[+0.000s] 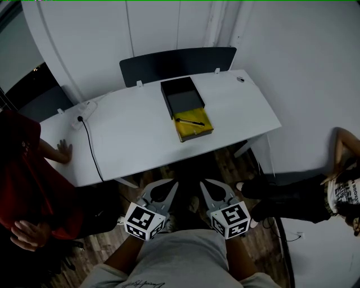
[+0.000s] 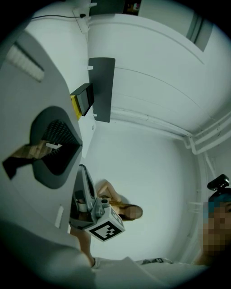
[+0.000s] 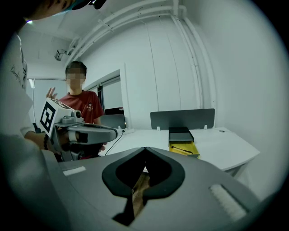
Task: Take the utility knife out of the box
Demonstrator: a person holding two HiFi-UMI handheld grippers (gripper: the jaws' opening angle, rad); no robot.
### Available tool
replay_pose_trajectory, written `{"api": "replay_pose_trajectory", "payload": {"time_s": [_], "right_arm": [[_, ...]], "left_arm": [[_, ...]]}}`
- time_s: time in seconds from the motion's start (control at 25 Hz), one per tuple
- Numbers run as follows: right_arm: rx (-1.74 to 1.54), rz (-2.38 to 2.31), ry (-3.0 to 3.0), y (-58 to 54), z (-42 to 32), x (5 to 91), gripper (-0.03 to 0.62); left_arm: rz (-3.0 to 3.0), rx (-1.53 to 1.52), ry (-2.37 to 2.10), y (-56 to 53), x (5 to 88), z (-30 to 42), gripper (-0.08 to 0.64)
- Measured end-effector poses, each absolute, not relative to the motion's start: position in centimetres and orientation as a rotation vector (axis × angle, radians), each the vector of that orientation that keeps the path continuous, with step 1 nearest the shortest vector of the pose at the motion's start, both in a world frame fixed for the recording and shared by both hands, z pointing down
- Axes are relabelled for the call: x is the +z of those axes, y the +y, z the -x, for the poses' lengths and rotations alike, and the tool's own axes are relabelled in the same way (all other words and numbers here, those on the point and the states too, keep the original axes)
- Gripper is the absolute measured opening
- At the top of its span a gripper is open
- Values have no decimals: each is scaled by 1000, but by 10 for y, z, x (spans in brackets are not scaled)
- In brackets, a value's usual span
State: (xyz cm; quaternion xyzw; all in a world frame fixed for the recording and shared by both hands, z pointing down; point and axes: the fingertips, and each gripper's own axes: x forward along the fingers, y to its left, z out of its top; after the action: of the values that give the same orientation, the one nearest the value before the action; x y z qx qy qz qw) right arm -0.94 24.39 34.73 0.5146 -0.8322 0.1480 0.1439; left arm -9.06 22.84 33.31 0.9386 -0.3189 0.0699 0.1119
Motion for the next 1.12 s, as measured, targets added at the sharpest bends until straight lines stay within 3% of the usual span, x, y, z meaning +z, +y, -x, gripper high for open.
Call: {"api": "replay_pose_trajectory", "payload": {"time_s": [1.12], "right_arm": [[424,-1411,-2401,130,-24,367,14]], "left_arm": [[-2711,224,-999,116,350,58,0]]}}
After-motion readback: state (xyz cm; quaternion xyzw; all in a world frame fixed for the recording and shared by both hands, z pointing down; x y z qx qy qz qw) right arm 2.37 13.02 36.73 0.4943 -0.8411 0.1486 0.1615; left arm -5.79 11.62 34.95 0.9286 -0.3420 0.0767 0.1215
